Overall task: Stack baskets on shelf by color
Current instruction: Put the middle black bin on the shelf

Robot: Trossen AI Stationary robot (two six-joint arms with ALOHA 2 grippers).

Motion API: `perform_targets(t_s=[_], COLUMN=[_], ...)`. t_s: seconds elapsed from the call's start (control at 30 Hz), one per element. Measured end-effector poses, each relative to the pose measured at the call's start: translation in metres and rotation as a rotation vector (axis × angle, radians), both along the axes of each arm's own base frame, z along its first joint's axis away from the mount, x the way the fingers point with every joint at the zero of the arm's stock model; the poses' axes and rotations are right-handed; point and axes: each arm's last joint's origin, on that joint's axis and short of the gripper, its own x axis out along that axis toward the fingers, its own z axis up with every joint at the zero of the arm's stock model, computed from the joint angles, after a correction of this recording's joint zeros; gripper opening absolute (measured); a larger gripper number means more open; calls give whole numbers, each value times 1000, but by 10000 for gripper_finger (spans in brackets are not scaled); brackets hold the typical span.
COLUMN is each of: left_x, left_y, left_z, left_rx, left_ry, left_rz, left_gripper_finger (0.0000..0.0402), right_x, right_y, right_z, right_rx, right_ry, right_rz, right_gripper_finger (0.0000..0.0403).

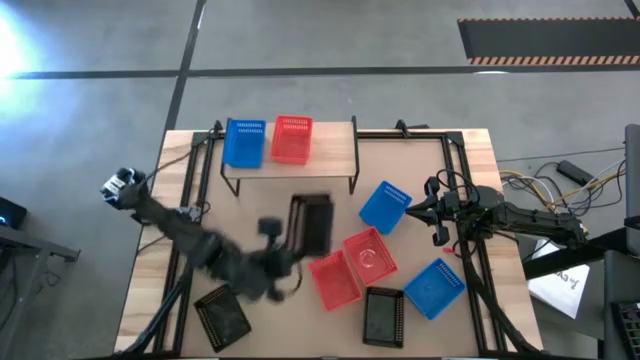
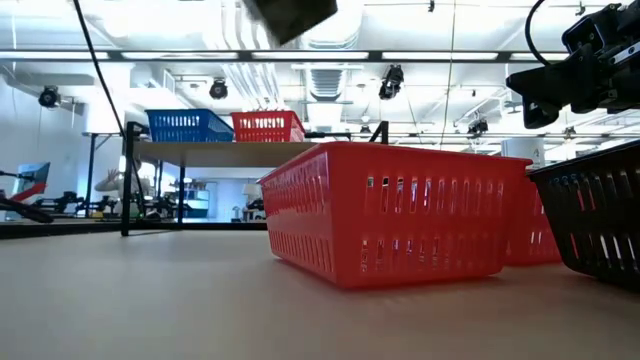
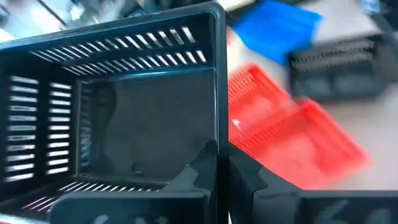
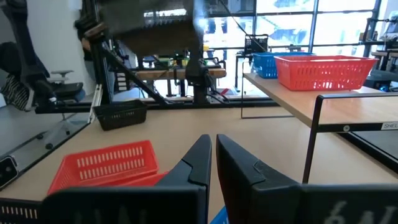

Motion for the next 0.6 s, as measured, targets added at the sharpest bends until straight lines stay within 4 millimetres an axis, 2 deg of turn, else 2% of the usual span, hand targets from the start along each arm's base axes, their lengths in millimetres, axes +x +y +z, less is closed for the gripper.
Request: perform_targets(t_s=[0.2,0.4,0.5,0.6], left_x=[48,62,65,69], left_y=[86,171,201,218], left_z=[13,5,-3,-13], left_rx=[54,70,37,6], left_ry=[-75,-33,-8,20], left_rz=[-48,145,144,144], left_gripper_finger=[0,0,0,0], right_x=[0,0,0,0], right_y=[0,0,0,0], right_z=[0,0,0,0], right_rx=[0,0,0,0], right_ry=[0,0,0,0], right_rz=[0,0,0,0], right_gripper_finger=[18,18,18,18])
